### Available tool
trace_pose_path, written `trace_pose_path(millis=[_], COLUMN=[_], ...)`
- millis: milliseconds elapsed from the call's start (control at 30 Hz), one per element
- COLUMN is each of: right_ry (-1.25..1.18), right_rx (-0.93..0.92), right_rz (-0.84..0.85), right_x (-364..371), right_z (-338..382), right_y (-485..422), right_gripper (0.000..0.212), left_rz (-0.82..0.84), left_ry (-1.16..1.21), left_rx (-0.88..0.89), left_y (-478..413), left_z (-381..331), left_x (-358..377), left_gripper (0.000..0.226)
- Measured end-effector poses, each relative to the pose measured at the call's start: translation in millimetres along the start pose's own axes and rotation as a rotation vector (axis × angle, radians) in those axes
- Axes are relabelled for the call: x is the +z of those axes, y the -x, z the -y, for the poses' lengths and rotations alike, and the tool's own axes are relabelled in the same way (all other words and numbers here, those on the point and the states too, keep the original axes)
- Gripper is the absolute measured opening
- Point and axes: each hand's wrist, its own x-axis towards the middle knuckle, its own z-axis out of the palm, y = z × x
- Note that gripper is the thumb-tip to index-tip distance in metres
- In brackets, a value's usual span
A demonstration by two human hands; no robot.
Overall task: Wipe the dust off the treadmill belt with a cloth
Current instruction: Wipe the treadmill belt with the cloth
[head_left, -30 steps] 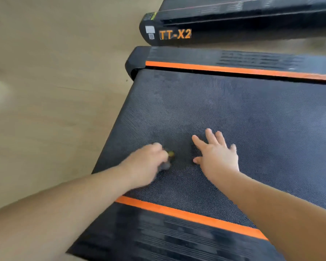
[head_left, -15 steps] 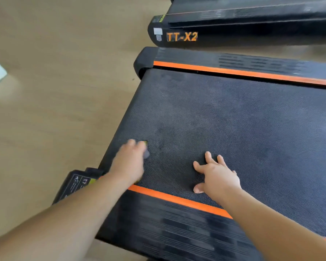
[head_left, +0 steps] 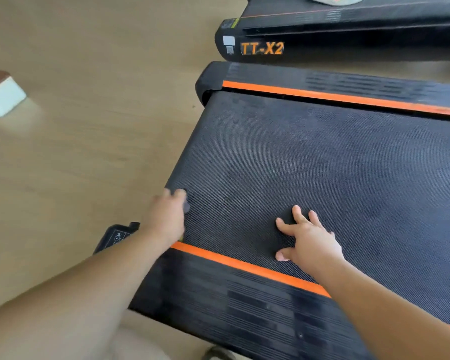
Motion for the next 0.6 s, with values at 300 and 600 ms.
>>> trace_pose_path(millis=[300,600], right_ry=[-0.030,-0.052], right_rx=[-0.006,0.013], right_rz=[-0.040,-0.038], right_x=[1.2,-1.1], right_z=[-1.3,1.6], right_y=[-0.5,-0.3], right_gripper=[0.088,0.088], left_rz=[0.146,-0.015], left_ry=[0.218,0.163], left_rx=[0.386,-0.002], left_y=[37.5,23.2], left_z=[-63.6,-57.2], left_x=[10.1,14.5], left_gripper=[0.021,0.025])
